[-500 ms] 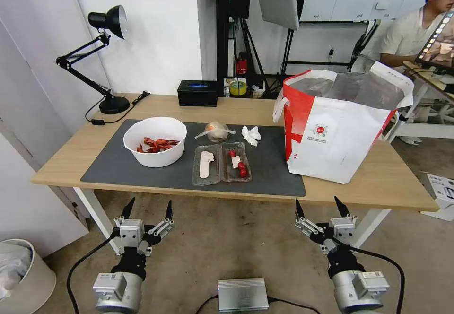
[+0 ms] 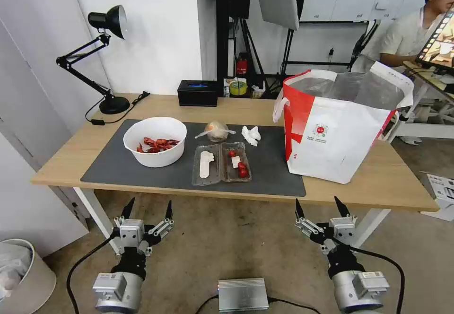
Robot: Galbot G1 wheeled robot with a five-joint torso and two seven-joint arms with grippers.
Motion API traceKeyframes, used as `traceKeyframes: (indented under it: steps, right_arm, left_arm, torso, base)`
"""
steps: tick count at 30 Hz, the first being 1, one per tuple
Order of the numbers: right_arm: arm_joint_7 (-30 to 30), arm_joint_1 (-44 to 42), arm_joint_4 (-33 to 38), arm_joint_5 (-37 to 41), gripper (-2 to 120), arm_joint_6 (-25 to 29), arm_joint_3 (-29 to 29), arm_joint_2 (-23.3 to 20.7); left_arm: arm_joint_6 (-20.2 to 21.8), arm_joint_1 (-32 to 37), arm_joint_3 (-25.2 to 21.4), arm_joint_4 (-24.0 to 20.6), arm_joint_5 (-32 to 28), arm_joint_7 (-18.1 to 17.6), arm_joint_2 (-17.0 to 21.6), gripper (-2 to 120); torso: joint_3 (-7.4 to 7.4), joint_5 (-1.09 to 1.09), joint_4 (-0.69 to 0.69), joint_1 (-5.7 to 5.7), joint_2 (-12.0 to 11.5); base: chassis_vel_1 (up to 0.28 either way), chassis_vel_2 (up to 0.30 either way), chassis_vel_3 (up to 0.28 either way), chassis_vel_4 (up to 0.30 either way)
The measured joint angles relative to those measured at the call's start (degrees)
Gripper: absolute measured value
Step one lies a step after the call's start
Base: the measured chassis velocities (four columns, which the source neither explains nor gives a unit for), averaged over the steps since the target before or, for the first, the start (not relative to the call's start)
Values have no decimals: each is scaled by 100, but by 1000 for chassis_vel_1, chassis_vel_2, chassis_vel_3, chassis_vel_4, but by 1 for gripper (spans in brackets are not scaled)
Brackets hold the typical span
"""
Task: Pick up the trash from the table and place it into the takeout bag.
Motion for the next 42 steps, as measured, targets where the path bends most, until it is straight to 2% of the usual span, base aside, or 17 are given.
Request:
traceKeyframes:
  steps: [15,18,20,21,22,24,25,26,28,29,31,32,33,35,42]
  right_arm:
    - [0,13,0,30,100,3,-1,-42]
    - [0,105,-62,215,100,39,-9,-294]
    - [-7,247,-153,488,100,95,-25,-650]
    - [-18,340,-215,675,100,135,-36,-898]
    - [-18,340,-215,675,100,135,-36,-898]
    - [-30,468,-302,929,100,184,-48,-1228]
    - [-30,468,-302,929,100,184,-48,-1228]
    - [-44,618,-398,1224,100,246,-64,-1616]
    - [-62,782,-507,1544,100,311,-83,-2042]
    - [-62,782,-507,1544,100,311,-83,-2042]
    - [-96,963,-697,1831,100,422,-154,-2442]
    - [-96,963,-697,1831,100,422,-154,-2442]
    - [-141,1006,-892,1881,100,479,-298,-2502]
    - [-147,1031,-981,1891,100,518,-368,-2509]
    - [-147,1036,-1041,1889,100,523,-430,-2464]
  left_arm:
    - [0,0,0,0,0,0,0,100]
    - [-4,-7,1,0,-11,-14,-9,100]
    - [-82,-133,25,-17,-179,-290,-181,100]
    - [-190,-280,57,-79,-339,-559,-371,100]
    - [-190,-280,57,-79,-339,-559,-371,100]
    - [-277,-344,114,-59,-474,-710,-488,100]
    - [-277,-344,114,-59,-474,-710,-488,100]
    - [-318,-356,129,-33,-532,-740,-519,100]
    - [-320,-357,128,-19,-578,-736,-514,100]
    - [-320,-357,128,-19,-578,-736,-514,100]
    - [-320,-355,139,20,-597,-724,-500,100]
    - [-320,-355,139,20,-597,-724,-500,100]
    - [-320,-347,157,46,-602,-712,-495,100]
    - [-319,-339,173,66,-617,-693,-486,100]
    - [-311,-321,178,66,-650,-654,-475,100]
  torso:
    - [0,0,0,0,0]
    - [0,1,-1,-1,0]
    - [0,1,1,-1,0]
    - [0,-1,0,0,0]
    - [0,-1,0,0,0]
    - [0,4,0,0,0]
    - [0,4,0,0,0]
    - [0,2,0,0,-1]
    - [0,1,0,0,-1]
    - [0,1,0,0,-1]
    - [0,-4,1,0,-1]
    - [0,-4,1,0,-1]
    - [1,5,1,0,-1]
    - [0,-2,0,0,-1]
    - [0,1,-1,0,-1]
  base:
    - [0,0,0,0]
    - [0,0,0,0]
    - [0,0,0,0]
    - [0,0,0,0]
    - [0,0,0,0]
    - [0,0,0,0]
    - [0,0,0,0]
    - [0,0,0,0]
    - [0,0,0,0]
    - [0,0,0,0]
    - [0,0,0,0]
    - [0,0,0,0]
    - [0,0,0,0]
    - [0,0,0,0]
    - [0,0,0,0]
